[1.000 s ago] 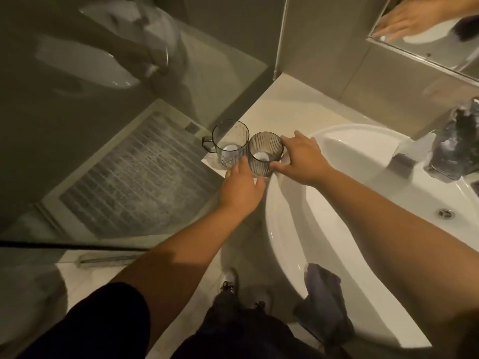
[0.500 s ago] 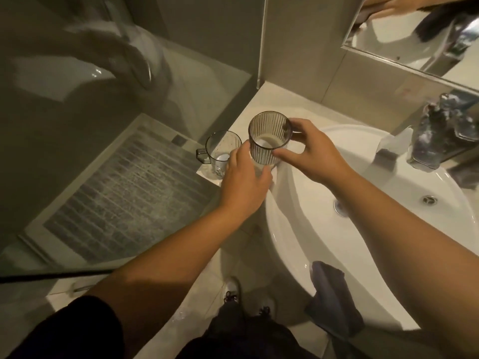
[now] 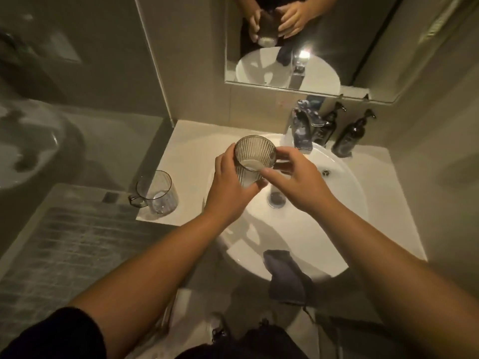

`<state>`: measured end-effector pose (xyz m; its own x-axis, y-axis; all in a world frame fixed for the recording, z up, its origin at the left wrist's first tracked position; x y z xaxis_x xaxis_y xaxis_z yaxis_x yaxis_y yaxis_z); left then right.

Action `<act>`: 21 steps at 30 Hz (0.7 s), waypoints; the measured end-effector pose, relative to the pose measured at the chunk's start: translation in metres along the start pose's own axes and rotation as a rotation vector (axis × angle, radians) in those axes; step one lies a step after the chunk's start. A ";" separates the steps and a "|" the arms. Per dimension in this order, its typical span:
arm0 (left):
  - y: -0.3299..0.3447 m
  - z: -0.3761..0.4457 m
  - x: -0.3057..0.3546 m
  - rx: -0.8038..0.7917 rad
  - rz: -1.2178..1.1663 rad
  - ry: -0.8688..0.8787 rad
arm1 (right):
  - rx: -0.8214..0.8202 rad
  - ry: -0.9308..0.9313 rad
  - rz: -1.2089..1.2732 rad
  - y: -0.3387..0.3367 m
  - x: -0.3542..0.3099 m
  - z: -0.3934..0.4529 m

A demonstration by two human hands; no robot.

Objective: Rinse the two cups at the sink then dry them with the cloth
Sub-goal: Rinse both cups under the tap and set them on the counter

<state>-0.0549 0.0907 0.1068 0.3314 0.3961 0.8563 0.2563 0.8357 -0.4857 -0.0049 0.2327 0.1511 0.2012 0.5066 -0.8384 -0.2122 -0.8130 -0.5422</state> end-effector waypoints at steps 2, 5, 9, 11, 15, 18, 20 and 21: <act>0.017 0.003 0.003 -0.056 -0.035 0.006 | -0.022 0.030 -0.015 -0.011 0.012 -0.010; 0.039 0.004 -0.001 -0.126 -0.114 -0.001 | -0.111 0.062 -0.140 -0.025 0.032 -0.017; 0.063 0.001 -0.017 -0.175 -0.078 -0.040 | 0.142 -0.111 -0.481 -0.081 0.034 0.006; 0.077 0.003 -0.024 -0.184 -0.079 -0.067 | 0.180 -0.169 -0.602 -0.103 0.035 0.036; 0.106 0.015 -0.036 -0.185 -0.071 -0.117 | -0.051 -0.232 -0.917 -0.101 0.039 0.109; 0.126 0.026 -0.045 -0.211 -0.040 -0.152 | -0.169 -0.283 -1.060 -0.084 0.044 0.147; 0.134 0.032 -0.050 -0.207 -0.024 -0.162 | -0.112 -0.356 -1.117 -0.079 0.041 0.160; 0.137 0.035 -0.052 -0.206 -0.018 -0.163 | -0.082 -0.388 -1.134 -0.077 0.040 0.161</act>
<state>-0.0686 0.1982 0.0018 0.1785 0.4521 0.8739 0.4459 0.7546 -0.4814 -0.1349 0.3620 0.1504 -0.0702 0.9869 0.1450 -0.0363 0.1428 -0.9891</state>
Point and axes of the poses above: each hand's wrist, its own z-axis towards the middle knuckle, its own y-axis out of the palm, x = y × z, the point moved 6 cm from there along z, towards the middle knuckle, and after that the axes turned 6 degrees about y, right-handed, at the moved point
